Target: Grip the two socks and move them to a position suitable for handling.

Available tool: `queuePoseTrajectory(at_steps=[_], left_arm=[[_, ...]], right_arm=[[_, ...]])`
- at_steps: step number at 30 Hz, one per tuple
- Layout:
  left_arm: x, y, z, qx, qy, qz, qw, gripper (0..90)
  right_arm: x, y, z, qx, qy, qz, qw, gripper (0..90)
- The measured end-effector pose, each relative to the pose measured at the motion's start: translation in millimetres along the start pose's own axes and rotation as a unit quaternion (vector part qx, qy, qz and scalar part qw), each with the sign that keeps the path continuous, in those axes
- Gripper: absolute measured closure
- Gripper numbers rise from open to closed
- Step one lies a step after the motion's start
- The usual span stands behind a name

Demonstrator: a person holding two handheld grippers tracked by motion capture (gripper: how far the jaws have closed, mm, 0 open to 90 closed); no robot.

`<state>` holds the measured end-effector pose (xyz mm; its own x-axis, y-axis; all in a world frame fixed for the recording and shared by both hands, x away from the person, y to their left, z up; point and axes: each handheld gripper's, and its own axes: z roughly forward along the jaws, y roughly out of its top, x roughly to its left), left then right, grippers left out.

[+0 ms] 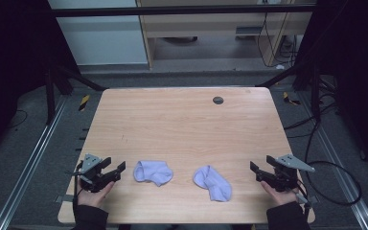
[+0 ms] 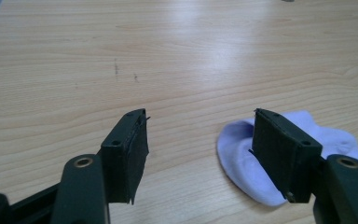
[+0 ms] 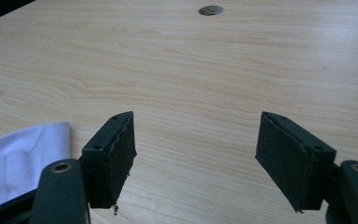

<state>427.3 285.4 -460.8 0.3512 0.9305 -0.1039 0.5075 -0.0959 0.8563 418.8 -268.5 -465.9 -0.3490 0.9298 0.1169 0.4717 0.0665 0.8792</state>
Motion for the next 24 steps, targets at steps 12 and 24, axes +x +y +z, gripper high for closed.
queuePoseTrajectory(at_steps=[12, 24], left_arm=[[-36.8, 2.1, 4.0, 0.012, -0.026, 0.045, 0.9986, 31.7], [-70.9, 8.0, 16.9, 0.021, -0.046, 0.07, 0.9962, 34.2]], right_arm=[[30.2, 4.4, -0.1, 0.01, 0.023, -0.046, 0.9986, 34.6], [55.3, 7.5, 1.1, 0.033, 0.049, -0.061, 0.9964, 39.4]])
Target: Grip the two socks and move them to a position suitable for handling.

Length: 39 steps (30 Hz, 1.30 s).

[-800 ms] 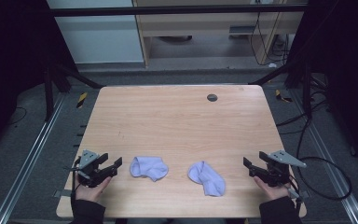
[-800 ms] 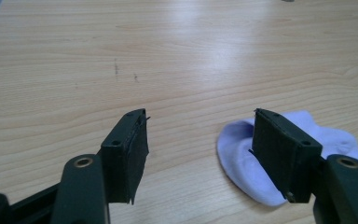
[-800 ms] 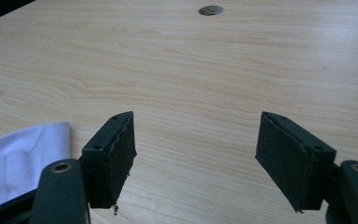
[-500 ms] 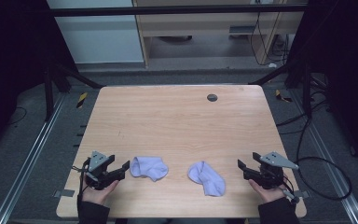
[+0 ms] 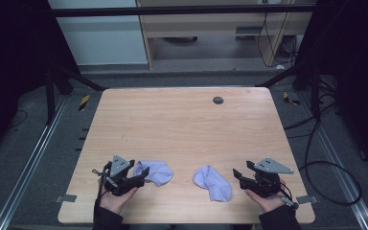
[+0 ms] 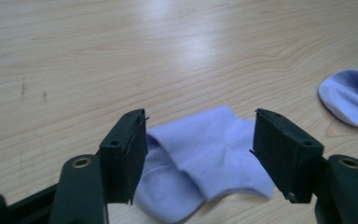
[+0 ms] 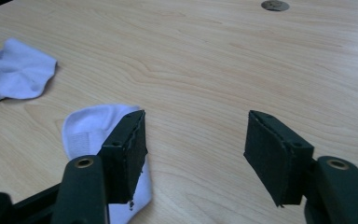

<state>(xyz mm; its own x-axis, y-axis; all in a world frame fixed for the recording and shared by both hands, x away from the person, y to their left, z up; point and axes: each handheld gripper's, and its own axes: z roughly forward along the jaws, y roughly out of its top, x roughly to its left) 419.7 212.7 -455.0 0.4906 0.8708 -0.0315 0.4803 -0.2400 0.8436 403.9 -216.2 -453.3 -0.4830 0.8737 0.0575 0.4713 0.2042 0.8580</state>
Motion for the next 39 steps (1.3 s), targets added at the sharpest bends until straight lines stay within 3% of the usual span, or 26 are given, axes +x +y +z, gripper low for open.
queuePoseTrajectory(at_steps=[12, 28, 39], left_arm=[[-23.9, 16.7, 17.5, -0.004, -0.021, 0.016, 0.9996, 38.3], [-59.8, 31.8, 46.9, 0.004, -0.049, 0.04, 0.998, 42.4], [-85.5, 32.6, 68.1, 0.021, -0.063, 0.058, 0.9961, 44.0]], right_arm=[[24.6, -2.5, 6.2, 0.022, 0.034, -0.041, 0.9983, 46.4], [37.5, -8.7, 13.0, 0.047, 0.069, -0.059, 0.9948, 54.3], [44.4, -16.0, 17.6, 0.063, 0.084, -0.067, 0.9922, 58.7]])
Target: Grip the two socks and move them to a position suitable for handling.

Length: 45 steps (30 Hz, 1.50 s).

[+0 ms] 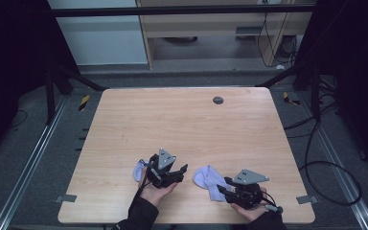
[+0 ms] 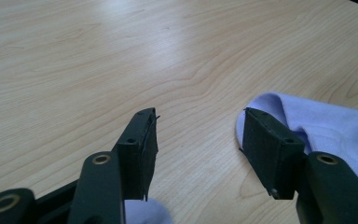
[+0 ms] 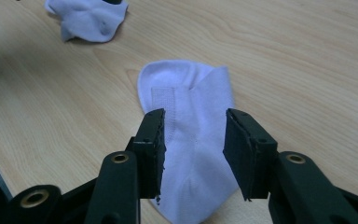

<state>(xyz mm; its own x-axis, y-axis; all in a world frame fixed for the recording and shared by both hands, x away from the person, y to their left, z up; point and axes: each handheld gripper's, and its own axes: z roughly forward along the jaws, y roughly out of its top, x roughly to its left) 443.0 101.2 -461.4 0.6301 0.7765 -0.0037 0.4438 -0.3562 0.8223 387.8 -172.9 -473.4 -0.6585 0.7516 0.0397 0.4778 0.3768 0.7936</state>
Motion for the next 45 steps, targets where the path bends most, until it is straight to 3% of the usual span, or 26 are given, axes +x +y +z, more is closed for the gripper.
queuePoseTrajectory(at_steps=[21, 40, 45], left_arm=[[-24.8, -8.7, 35.1, 0.037, -0.025, 0.006, 0.999, 53.6], [-33.3, -15.8, 49.0, 0.064, -0.032, -0.005, 0.9974, 73.9], [-33.8, -16.0, 49.1, 0.065, -0.033, -0.012, 0.9973, 82.0]], right_arm=[[11.5, -7.5, 14.2, 0.037, 0.028, -0.017, 0.9988, 65.6], [16.4, -10.6, 21.9, 0.069, 0.048, -0.035, 0.9959, 68.9], [15.9, -11.6, 24.0, 0.079, 0.051, -0.032, 0.9951, 75.0]])
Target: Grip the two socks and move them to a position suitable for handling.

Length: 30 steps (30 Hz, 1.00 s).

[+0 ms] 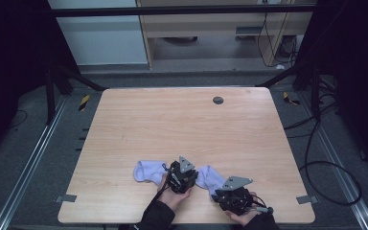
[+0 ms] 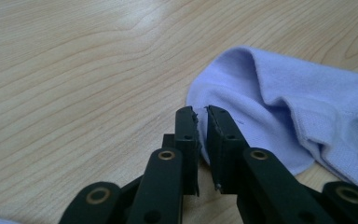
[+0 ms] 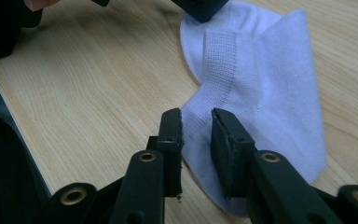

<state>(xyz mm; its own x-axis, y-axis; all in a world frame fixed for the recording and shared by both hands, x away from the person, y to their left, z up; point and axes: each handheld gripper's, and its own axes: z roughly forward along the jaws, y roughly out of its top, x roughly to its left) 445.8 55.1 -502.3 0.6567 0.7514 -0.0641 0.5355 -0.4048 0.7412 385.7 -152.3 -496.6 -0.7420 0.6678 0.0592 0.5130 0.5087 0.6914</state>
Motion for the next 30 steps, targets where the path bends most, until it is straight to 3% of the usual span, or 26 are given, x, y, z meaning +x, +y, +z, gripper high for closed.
queuePoseTrajectory(at_steps=[10, 15, 18, 20, 30], left_arm=[[-1.7, 0.0, 0.1, 0.0, -0.003, -0.001, 1.0, 87.1], [-2.4, -0.2, -0.2, -0.001, -0.003, 0.001, 1.0, 87.6], [-2.4, -0.2, -0.7, 0.0, -0.005, 0.003, 1.0, 87.7], [-2.3, -0.4, -0.9, 0.0, -0.006, 0.001, 1.0, 87.9], [-3.8, -1.2, -1.1, -0.001, -0.004, 0.003, 1.0, 88.0]], right_arm=[[-1.9, 0.7, -0.5, 0.004, 0.004, 0.006, 1.0, 87.3], [-6.7, 3.9, -12.2, -0.033, 0.002, 0.017, 0.9993, 87.8], [-12.3, 5.4, -21.6, -0.059, -0.007, 0.034, 0.9977, 87.8], [-22.0, 5.9, -29.4, -0.085, -0.027, 0.052, 0.9947, 87.8], [-47.5, 3.0, -36.5, -0.108, -0.072, 0.093, 0.9872, 87.8]])
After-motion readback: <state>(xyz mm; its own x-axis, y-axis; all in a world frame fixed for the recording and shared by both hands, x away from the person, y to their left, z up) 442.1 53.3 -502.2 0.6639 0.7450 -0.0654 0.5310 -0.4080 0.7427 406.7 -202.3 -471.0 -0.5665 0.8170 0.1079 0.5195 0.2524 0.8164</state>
